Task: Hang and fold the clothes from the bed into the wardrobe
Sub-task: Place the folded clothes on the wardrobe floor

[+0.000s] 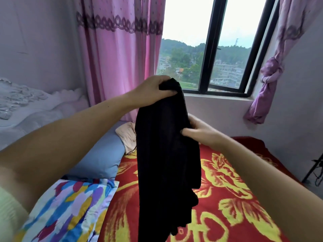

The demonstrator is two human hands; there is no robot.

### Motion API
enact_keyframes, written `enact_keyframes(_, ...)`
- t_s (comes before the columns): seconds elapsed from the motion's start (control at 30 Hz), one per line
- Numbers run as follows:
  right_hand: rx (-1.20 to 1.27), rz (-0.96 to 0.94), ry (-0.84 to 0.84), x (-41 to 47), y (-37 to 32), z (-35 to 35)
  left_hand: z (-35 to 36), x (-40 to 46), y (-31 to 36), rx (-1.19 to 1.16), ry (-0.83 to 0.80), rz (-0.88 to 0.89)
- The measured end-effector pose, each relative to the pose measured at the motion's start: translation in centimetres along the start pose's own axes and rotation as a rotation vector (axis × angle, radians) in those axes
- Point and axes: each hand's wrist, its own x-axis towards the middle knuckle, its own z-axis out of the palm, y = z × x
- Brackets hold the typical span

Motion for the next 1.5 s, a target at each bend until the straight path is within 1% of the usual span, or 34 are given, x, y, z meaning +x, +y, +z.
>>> enact_keyframes(0.1, -0.028, 0.124, -0.088, -1.2, 3.6, 2.2, -0.9, 0.5, 0.3, 0.152, 0.046, 0.052)
enact_keyframes(0.17, -0.077, 0.202, -0.073, -1.9, 5.8, 3.2, -1.7, 0.6, 0.4, 0.223, 0.067, 0.087)
enact_keyframes(0.23, -0.049, 0.223, 0.055, -1.9, 7.3, 3.2, -2.5, 0.4, 0.2, 0.348, 0.074, 0.122)
enact_keyframes(0.3, -0.01, 0.185, 0.241, -1.4, 7.9, 2.5, -3.3, 0.0, -0.2, 0.493, 0.114, 0.145)
enact_keyframes(0.4, -0.061, 0.085, 0.411, -1.4, 8.7, 1.5, -4.4, -0.7, -1.0, 0.586, 0.177, 0.196)
enact_keyframes(0.47, -0.174, -0.086, 0.44, -2.0, 9.1, 1.5, -4.7, -0.9, -1.3, 0.619, 0.175, 0.193)
enact_keyframes(0.57, -0.352, -0.384, 0.36, -3.0, 8.2, 2.2, -5.1, -0.8, -1.4, 0.615, 0.185, 0.153)
enact_keyframes(0.6, -0.454, -0.453, 0.324, -3.3, 7.8, 2.5, -5.3, -0.7, -1.4, 0.606, 0.197, 0.142)
enact_keyframes(0.67, -0.752, -0.538, 0.248, -3.5, 7.4, 3.3, -5.7, -0.6, -1.3, 0.584, 0.214, 0.129)
enact_keyframes(0.7, -0.839, -0.534, 0.21, -3.5, 7.3, 3.7, -5.8, -0.5, -1.1, 0.573, 0.215, 0.126)
enact_keyframes(0.73, -0.848, -0.484, 0.176, -3.6, 6.9, 4.3, -5.9, -0.3, -1.0, 0.566, 0.211, 0.125)
enact_keyframes(0.77, -0.803, -0.414, 0.169, -3.6, 6.5, 5.1, -5.8, -0.1, -0.9, 0.57, 0.205, 0.124)
enact_keyframes(0.83, -0.658, -0.278, 0.207, -3.6, 5.5, 6.8, -5.4, 0.4, -0.7, 0.604, 0.195, 0.115)
enact_keyframes(0.9, -0.612, -0.152, 0.192, -3.2, 3.8, 8.7, -4.9, 0.8, -0.5, 0.617, 0.191, 0.093)
enact_keyframes(1.0, -0.729, -0.05, 0.144, -1.5, 1.3, 11.2, -3.9, 1.3, -0.1, 0.613, 0.159, 0.078)
enact_keyframes(1.13, -0.746, 0.145, 0.195, 1.8, 1.5, 10.9, -2.7, 1.5, 0.3, 0.585, 0.111, 0.059)
enact_keyframes(1.2, -0.751, 0.153, 0.24, 2.4, 3.2, 9.5, -2.8, 1.4, 0.1, 0.563, 0.109, 0.044)
enact_keyframes(1.33, -0.735, 0.069, 0.379, 1.2, 6.2, 6.4, -4.5, 0.7, -1.2, 0.522, 0.115, -0.016)
enact_keyframes(1.37, -0.69, 0.063, 0.432, 0.9, 6.7, 5.3, -5.0, 0.5, -1.6, 0.525, 0.11, -0.036)
enact_keyframes(1.43, -0.503, 0.08, 0.547, 0.3, 7.2, 2.8, -6.0, 0.0, -2.7, 0.5, 0.082, -0.091)
enact_keyframes(1.5, -0.304, 0.089, 0.656, -0.3, 7.0, 0.5, -6.8, -0.4, -3.6, 0.392, 0.036, -0.162)
